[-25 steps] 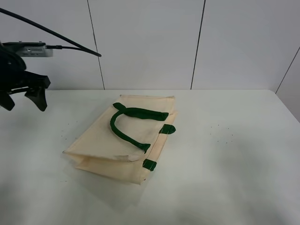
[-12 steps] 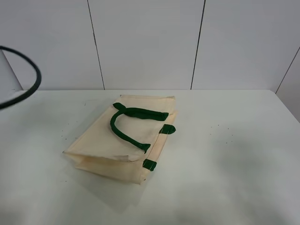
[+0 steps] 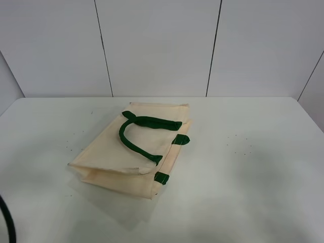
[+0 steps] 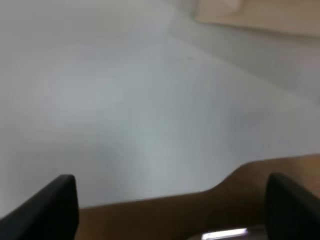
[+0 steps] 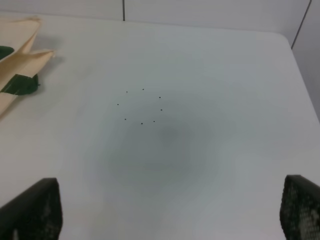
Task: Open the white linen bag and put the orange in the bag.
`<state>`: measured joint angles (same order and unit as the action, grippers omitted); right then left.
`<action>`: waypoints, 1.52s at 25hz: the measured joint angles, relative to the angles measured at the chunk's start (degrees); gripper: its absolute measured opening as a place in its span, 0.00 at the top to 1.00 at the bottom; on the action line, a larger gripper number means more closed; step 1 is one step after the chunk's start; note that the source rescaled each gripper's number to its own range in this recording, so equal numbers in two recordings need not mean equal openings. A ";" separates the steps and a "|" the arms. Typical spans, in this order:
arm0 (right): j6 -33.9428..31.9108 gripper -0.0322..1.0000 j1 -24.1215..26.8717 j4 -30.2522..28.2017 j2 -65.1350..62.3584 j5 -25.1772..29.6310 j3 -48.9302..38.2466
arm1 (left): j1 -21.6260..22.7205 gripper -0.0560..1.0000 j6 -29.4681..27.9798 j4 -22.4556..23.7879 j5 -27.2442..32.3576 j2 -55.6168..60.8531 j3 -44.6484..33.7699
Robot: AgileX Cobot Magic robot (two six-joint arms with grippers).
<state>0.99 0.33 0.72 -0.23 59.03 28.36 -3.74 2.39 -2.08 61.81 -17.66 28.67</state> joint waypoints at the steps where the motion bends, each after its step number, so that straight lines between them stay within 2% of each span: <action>1: 0.00 0.00 0.00 0.00 0.00 0.00 0.00 | 0.00 0.05 0.47 -0.34 -0.68 1.05 -0.12; 14: 0.00 0.00 0.00 0.23 0.00 0.00 0.00 | 0.06 0.05 1.50 -0.24 -1.10 2.93 -0.18; 21: 0.00 0.00 0.00 0.23 0.00 0.00 0.00 | 5.53 0.05 1.61 -0.18 -1.15 5.57 -0.18; 29: 0.00 0.00 0.00 0.23 0.00 0.00 0.00 | 5.71 0.05 1.61 -0.18 -1.16 17.00 -0.18; 38: 0.00 0.00 0.00 0.42 0.00 0.00 0.00 | 5.34 0.05 1.61 -0.18 -1.10 17.76 -0.18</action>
<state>0.99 0.33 1.14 -0.23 59.03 28.36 1.60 4.00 -2.26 60.71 0.10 28.49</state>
